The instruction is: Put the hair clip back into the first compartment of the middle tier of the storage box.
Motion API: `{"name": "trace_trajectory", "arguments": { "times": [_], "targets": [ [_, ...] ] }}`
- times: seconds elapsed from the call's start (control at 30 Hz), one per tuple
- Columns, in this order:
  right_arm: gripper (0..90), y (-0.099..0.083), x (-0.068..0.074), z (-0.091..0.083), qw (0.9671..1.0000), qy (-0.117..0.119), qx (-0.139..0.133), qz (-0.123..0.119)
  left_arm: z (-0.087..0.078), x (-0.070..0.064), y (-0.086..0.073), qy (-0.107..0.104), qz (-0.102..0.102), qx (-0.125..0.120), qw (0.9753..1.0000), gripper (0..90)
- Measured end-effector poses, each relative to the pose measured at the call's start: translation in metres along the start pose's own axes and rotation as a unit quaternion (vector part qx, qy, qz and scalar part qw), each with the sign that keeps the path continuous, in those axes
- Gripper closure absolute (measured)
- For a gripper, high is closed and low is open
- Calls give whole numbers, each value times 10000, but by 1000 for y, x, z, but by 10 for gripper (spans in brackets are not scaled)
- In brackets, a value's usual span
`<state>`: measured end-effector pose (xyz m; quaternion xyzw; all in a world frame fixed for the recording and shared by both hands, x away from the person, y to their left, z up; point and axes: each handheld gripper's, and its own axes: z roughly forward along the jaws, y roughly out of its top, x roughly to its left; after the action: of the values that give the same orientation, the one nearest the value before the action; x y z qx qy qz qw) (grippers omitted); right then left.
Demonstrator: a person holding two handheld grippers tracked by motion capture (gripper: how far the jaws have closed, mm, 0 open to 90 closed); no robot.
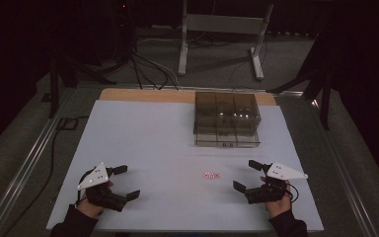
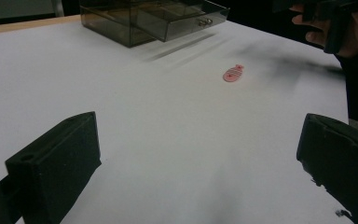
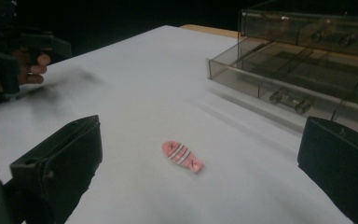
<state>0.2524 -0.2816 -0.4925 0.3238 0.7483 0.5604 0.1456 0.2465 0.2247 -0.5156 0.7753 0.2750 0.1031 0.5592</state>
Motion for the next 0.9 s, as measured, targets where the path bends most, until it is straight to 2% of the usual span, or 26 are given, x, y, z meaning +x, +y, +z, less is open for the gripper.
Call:
{"name": "trace_trajectory", "arguments": {
  "times": [0.3, 0.53, 0.9],
  "targets": [
    [0, 11, 0, 1, 9999, 60, -158, 19, 1, 0, 0, -55, -31, -28, 10000, 4],
    [0, 19, 0, 4, 9998, 98, -150, -55, 1, 0, 0, -92, -38, -49, 9999, 4],
    [0, 27, -3, 12, 9996, 235, -158, -30, 1, 0, -1, -79, -42, 0, 10000, 4]
  ]
}}
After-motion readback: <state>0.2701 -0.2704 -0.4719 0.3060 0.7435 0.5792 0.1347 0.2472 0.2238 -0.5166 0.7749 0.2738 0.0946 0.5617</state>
